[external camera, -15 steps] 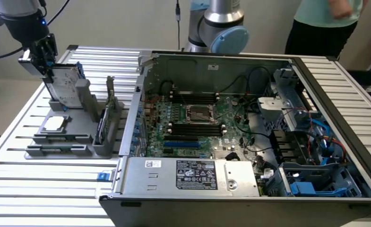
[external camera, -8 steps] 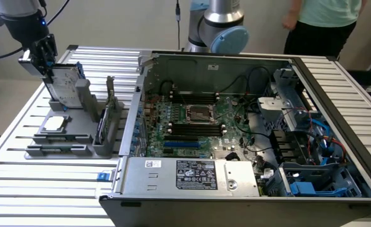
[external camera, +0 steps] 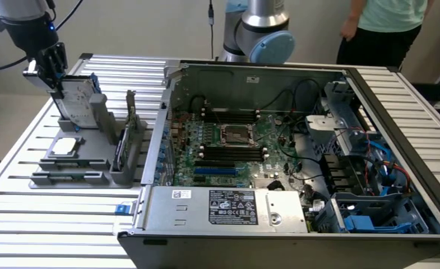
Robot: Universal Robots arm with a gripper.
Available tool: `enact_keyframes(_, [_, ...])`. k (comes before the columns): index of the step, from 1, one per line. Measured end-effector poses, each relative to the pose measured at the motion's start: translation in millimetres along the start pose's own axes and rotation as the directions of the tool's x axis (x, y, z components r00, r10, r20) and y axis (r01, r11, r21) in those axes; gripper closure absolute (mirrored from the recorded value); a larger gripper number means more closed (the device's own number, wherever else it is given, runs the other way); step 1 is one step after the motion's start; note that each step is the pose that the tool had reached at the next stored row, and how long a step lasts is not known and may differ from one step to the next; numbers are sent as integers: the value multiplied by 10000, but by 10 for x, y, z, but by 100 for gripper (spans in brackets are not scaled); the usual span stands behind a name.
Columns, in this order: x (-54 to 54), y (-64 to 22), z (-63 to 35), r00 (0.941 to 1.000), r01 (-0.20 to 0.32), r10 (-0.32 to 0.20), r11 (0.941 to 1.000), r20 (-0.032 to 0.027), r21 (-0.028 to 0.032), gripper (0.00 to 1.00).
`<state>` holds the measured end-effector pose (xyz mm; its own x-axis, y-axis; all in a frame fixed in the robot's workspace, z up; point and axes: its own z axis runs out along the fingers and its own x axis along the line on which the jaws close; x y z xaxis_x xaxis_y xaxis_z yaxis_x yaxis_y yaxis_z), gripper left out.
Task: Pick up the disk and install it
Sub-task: 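Pick up the disk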
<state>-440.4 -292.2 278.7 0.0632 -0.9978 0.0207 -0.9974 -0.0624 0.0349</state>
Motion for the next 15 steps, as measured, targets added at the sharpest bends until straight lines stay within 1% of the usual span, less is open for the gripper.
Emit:
enact_keyframes(4, [0,0,2,10000,-1,1,10000,-40,-1,61])
enact_keyframes(5, [1,0,1,10000,0,0,10000,-54,-3,63])
enact_keyframes(6, [0,0,1,10000,-1,0,10000,-58,-3,63])
enact_keyframes(7, [0,0,1,10000,-2,1,10000,-67,-4,67])
enact_keyframes(10, [0,0,1,10000,-2,2,10000,-89,-5,67])
enact_keyframes(15, [0,0,1,10000,-2,2,10000,-97,-6,67])
